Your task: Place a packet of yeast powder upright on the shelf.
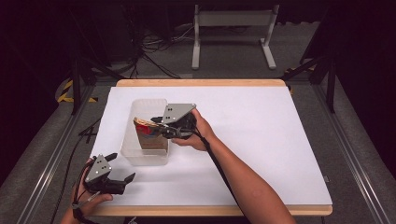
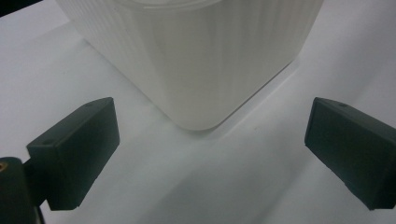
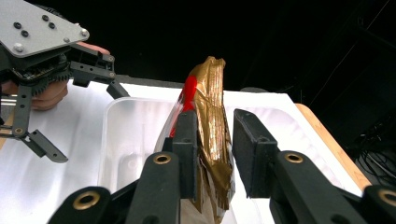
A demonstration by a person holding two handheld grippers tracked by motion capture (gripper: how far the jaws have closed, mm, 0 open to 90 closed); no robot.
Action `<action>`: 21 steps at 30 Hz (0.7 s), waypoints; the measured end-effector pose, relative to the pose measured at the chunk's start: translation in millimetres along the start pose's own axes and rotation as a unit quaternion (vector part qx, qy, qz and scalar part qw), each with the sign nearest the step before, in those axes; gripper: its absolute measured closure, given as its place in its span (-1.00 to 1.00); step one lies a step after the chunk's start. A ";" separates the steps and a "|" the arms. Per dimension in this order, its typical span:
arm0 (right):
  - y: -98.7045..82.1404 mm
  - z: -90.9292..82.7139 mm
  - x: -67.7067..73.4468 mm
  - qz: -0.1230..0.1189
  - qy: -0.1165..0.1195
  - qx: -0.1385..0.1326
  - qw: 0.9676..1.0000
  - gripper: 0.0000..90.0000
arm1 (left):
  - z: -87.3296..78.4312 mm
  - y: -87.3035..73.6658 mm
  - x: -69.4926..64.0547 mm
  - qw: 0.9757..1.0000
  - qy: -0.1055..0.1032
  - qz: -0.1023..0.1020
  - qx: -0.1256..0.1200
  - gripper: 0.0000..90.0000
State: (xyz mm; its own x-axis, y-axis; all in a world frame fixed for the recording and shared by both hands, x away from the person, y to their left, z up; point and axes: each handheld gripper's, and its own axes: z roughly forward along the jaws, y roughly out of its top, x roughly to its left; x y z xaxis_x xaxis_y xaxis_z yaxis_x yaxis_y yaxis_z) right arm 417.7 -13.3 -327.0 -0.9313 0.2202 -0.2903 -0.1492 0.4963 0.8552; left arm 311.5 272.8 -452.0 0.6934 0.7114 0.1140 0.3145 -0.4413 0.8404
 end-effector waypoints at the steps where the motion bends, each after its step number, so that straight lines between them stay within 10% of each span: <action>1: -0.1 -0.8 0.2 -0.001 -0.004 0.001 1.000 0.53 | 0.1 0.2 -0.5 1.000 0.002 0.001 0.001 -0.91; 21: -5.2 -42.7 2.9 0.005 -0.054 0.006 0.998 0.24 | 0.1 1.3 -1.5 1.000 0.003 0.005 0.002 -0.91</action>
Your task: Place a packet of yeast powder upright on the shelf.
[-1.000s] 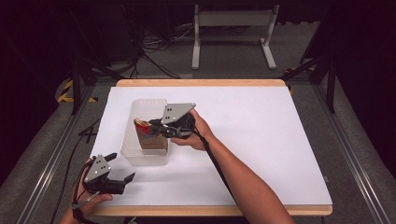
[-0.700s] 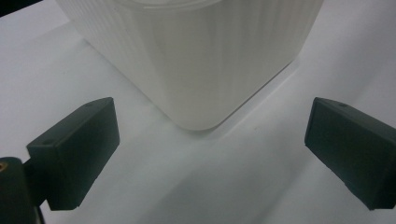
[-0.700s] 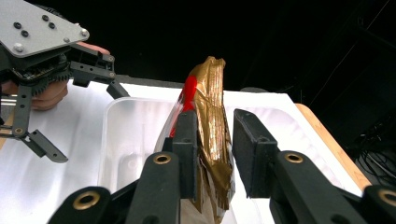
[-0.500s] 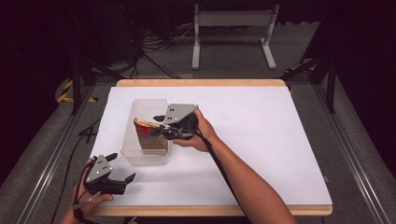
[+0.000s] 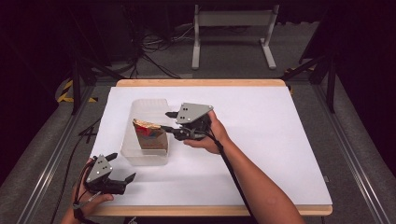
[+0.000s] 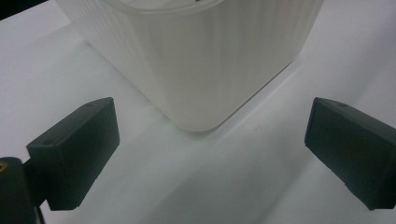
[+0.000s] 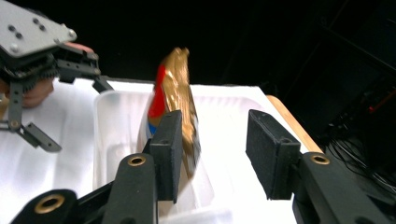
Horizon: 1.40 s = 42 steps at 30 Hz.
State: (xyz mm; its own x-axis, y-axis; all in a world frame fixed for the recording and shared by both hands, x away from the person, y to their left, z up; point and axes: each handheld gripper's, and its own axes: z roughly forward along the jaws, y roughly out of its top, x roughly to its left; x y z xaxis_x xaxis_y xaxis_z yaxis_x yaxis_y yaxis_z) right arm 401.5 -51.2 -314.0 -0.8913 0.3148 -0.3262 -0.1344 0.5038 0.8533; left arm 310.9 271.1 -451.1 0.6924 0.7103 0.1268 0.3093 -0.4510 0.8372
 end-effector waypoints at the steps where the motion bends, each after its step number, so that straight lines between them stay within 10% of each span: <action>1: -1.9 -3.7 -0.5 -0.002 -0.006 0.002 1.000 0.23 | 0.1 0.2 -0.5 1.000 0.001 -0.002 -0.001 -0.91; 19: -41.0 -54.5 -8.5 0.024 -0.067 0.039 0.997 0.16 | 2.0 1.1 -0.9 1.000 -0.001 -0.002 0.004 -0.91; 42: -101.9 -110.5 -3.7 0.036 -0.145 0.095 0.984 -0.15 | 4.2 3.0 -0.3 1.000 -0.001 -0.002 0.003 -0.91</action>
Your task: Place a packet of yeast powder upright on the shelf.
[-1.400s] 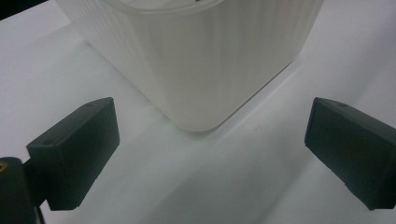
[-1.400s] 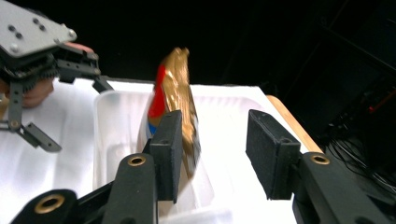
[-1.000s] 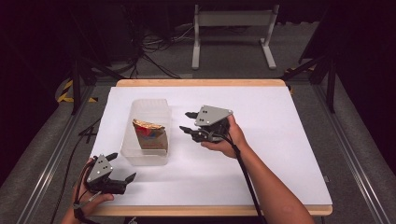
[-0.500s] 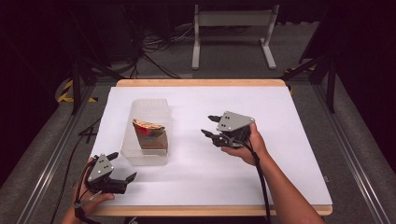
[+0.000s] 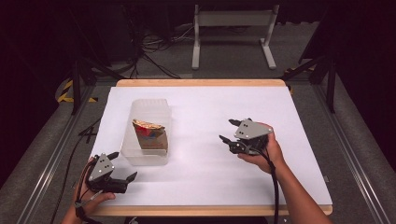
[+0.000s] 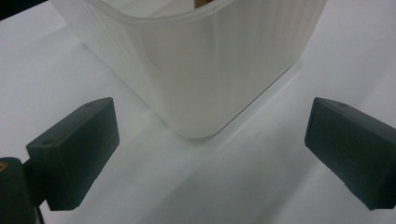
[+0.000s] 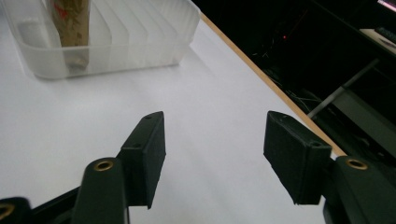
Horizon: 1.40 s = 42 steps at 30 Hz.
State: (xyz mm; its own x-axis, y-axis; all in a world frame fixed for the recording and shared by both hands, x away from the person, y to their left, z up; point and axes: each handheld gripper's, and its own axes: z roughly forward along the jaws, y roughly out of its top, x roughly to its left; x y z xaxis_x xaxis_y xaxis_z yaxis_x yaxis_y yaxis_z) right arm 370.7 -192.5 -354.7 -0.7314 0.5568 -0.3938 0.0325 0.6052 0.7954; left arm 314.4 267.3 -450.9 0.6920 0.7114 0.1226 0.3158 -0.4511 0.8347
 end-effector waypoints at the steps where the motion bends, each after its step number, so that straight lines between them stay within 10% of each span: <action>1: -2.5 -1.2 -0.3 0.001 -0.003 0.002 1.000 -0.17 | 0.5 0.0 0.3 1.000 0.000 0.001 0.000 -0.91; 42: -119.8 -75.7 -3.2 0.133 -0.071 0.062 0.987 -0.78 | 5.7 3.3 1.4 1.000 -0.001 0.002 0.001 -0.91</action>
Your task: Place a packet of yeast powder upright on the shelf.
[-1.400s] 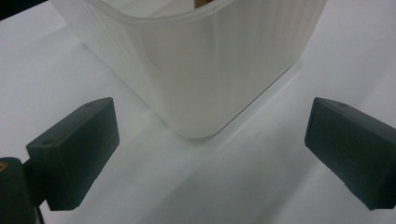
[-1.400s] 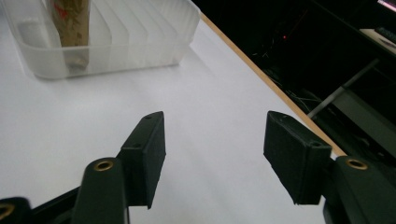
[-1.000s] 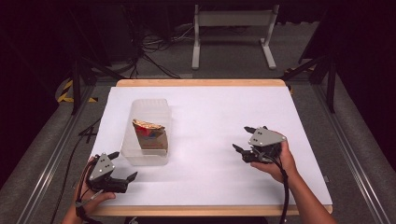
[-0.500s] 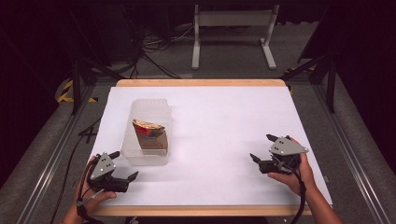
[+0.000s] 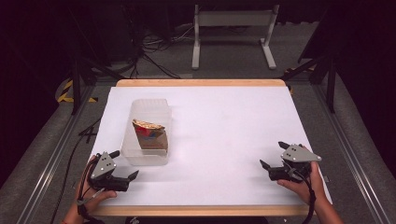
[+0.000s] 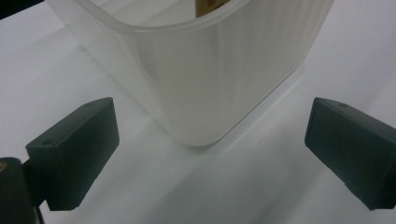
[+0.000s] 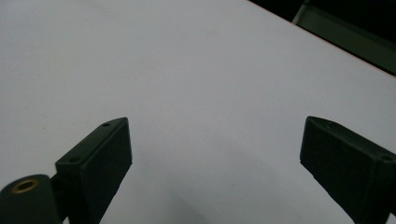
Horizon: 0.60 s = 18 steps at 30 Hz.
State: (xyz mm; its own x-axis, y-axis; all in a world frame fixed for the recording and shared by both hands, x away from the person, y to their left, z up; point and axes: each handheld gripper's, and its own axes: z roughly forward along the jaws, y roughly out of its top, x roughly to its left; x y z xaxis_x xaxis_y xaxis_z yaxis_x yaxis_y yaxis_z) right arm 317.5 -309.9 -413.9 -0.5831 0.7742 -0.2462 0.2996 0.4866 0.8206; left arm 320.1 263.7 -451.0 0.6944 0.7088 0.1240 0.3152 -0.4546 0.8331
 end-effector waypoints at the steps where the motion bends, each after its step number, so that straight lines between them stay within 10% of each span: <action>1: 0.0 0.0 0.0 0.000 0.000 0.000 1.000 -0.78 | 0.0 0.0 0.0 1.000 0.000 0.000 0.000 -0.91; 18: -31.2 -21.1 -11.2 0.050 -0.029 -0.007 0.998 -0.86 | 0.3 0.9 4.6 1.000 0.005 -0.006 -0.005 -0.92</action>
State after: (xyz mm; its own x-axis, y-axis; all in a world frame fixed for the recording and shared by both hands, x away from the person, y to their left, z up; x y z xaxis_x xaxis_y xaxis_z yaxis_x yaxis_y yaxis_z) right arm 298.7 -342.3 -425.9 -0.5064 0.8407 -0.1916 0.3433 0.4004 0.8496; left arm 323.8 266.4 -449.8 0.6836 0.7200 0.1196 0.3168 -0.4403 0.8401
